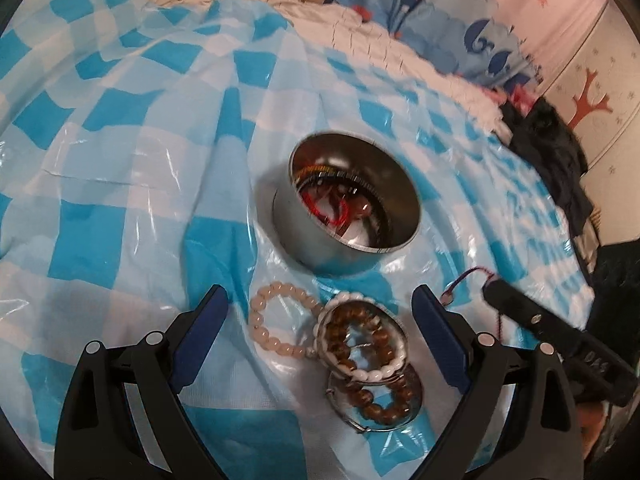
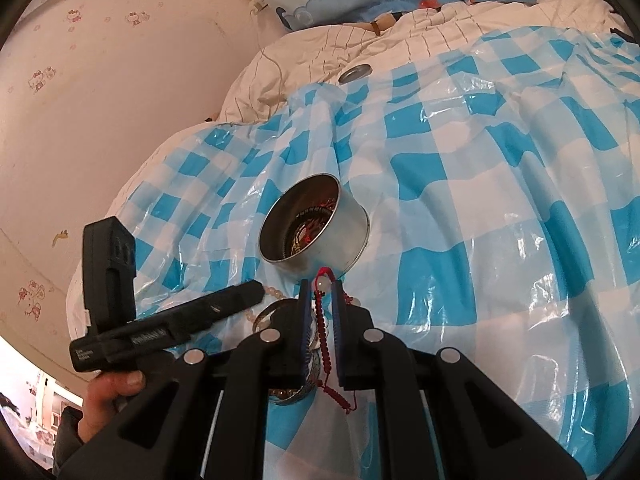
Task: Organize jewelry
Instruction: 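Grasp the silver bangle with the left gripper while the right holds the red string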
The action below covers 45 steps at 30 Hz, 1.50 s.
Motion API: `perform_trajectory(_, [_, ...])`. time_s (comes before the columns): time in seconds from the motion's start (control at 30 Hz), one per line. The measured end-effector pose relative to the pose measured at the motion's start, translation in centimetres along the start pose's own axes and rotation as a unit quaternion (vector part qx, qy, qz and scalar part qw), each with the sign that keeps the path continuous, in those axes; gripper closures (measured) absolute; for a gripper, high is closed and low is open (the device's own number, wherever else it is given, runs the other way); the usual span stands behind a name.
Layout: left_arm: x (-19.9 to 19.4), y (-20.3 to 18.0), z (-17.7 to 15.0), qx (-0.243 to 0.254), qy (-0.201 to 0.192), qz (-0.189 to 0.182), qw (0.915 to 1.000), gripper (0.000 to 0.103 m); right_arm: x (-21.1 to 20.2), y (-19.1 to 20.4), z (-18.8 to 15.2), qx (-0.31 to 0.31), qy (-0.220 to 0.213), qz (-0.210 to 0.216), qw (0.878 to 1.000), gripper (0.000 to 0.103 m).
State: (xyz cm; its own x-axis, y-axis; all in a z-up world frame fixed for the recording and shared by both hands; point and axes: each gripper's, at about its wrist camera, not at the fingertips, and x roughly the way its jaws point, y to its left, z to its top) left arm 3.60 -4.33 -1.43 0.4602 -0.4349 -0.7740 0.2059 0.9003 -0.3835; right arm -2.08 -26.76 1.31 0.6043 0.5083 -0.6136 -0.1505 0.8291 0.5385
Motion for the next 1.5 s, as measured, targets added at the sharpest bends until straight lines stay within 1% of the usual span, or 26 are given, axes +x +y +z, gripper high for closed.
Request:
perform_trajectory(0.13, [0.6, 0.2, -0.2, -0.004, 0.014, 0.003, 0.9999, 0.014, 0.2, 0.1, -0.1, -0.001, 0.004, 0.000, 1.000, 0.092])
perform_trajectory(0.23, [0.8, 0.5, -0.2, -0.017, 0.020, -0.011, 0.9996, 0.014, 0.3, 0.1, -0.2, 0.000, 0.005, -0.001, 1.000, 0.092])
perform_trajectory(0.3, [0.6, 0.7, -0.3, -0.021, 0.019, -0.017, 0.9995, 0.020, 0.3, 0.1, -0.2, 0.000, 0.005, -0.001, 1.000, 0.092])
perform_trajectory(0.33, [0.6, 0.7, -0.3, -0.019, 0.019, -0.014, 0.9995, 0.021, 0.3, 0.1, -0.2, 0.000, 0.005, -0.001, 1.000, 0.092])
perform_trajectory(0.4, [0.6, 0.4, -0.5, -0.006, 0.020, -0.005, 0.9998, 0.021, 0.3, 0.1, -0.2, 0.000, 0.004, -0.002, 1.000, 0.092])
perform_trajectory(0.5, [0.6, -0.8, -0.9, 0.031, 0.022, 0.024, 0.9990, 0.021, 0.3, 0.0, -0.2, 0.001, 0.005, -0.001, 1.000, 0.092])
perform_trajectory(0.57, [0.8, -1.9, -1.3, 0.065, 0.022, 0.046, 0.9966, 0.021, 0.3, 0.0, -0.2, 0.000, 0.005, -0.001, 1.000, 0.092])
perform_trajectory(0.63, [0.6, -2.4, -1.7, 0.090, 0.018, 0.058, 0.9941, 0.021, 0.3, 0.0, -0.2, 0.000, 0.004, -0.001, 1.000, 0.092])
perform_trajectory(0.77, [0.1, -3.2, -2.0, 0.118, 0.008, 0.065, 0.9909, 0.021, 0.3, 0.0, -0.2, 0.001, 0.005, -0.002, 1.000, 0.092])
perform_trajectory(0.83, [-0.2, -3.4, -2.0, 0.125, 0.002, 0.063, 0.9902, 0.025, 0.3, 0.0, -0.2, 0.000, 0.005, -0.001, 1.000, 0.092])
perform_trajectory(0.9, [-0.5, -3.4, -2.0, 0.129, -0.003, 0.061, 0.9898, 0.038, 0.3, 0.0, -0.2, 0.001, 0.005, -0.002, 1.000, 0.092])
perform_trajectory(0.93, [-0.5, -3.2, -1.9, 0.128, -0.003, 0.057, 0.9902, 0.042, 0.3, 0.0, -0.2, 0.001, 0.005, -0.002, 1.000, 0.092])
perform_trajectory(0.97, [-0.7, -3.1, -1.8, 0.126, -0.002, 0.047, 0.9909, 0.061, 0.3, 0.0, -0.2, 0.001, 0.006, -0.002, 1.000, 0.092])
perform_trajectory(1.0, [-0.7, -3.0, -1.8, 0.124, 0.002, 0.039, 0.9915, 0.074, 0.3, 0.0, -0.2, 0.001, 0.006, -0.002, 1.000, 0.092])
perform_trajectory(1.03, [-0.7, -3.0, -1.9, 0.124, 0.007, 0.032, 0.9917, 0.078, 0.3, 0.0, -0.2, 0.001, 0.005, -0.002, 1.000, 0.092])
perform_trajectory(1.07, [-0.7, -3.0, -1.9, 0.126, 0.008, 0.032, 0.9915, 0.080, 0.3, 0.0, -0.2, 0.001, 0.005, -0.002, 1.000, 0.092])
perform_trajectory(1.23, [-0.3, -3.6, -2.4, 0.148, 0.013, 0.046, 0.9878, 0.081, 0.4, 0.0, -0.2, 0.001, 0.006, -0.002, 1.000, 0.092])
perform_trajectory(1.27, [-0.3, -3.7, -2.4, 0.148, 0.015, 0.048, 0.9877, 0.086, 0.4, 0.0, -0.2, 0.001, 0.006, -0.002, 1.000, 0.092])
perform_trajectory(1.33, [-0.4, -3.6, -2.4, 0.146, 0.012, 0.046, 0.9881, 0.092, 0.3, 0.0, -0.2, 0.001, 0.005, -0.002, 1.000, 0.092])
perform_trajectory(1.37, [-0.5, -3.6, -2.4, 0.144, 0.010, 0.043, 0.9886, 0.100, 0.4, 0.0, -0.2, 0.001, 0.005, -0.002, 1.000, 0.092])
perform_trajectory(1.43, [-0.7, -3.4, -2.1, 0.129, 0.014, 0.014, 0.9915, 0.101, 0.3, 0.0, -0.2, 0.001, 0.005, -0.002, 1.000, 0.092])
perform_trajectory(1.5, [-0.9, -3.4, -2.0, 0.123, 0.016, 0.000, 0.9922, 0.101, 0.4, 0.0, -0.2, 0.001, 0.006, -0.002, 1.000, 0.092])
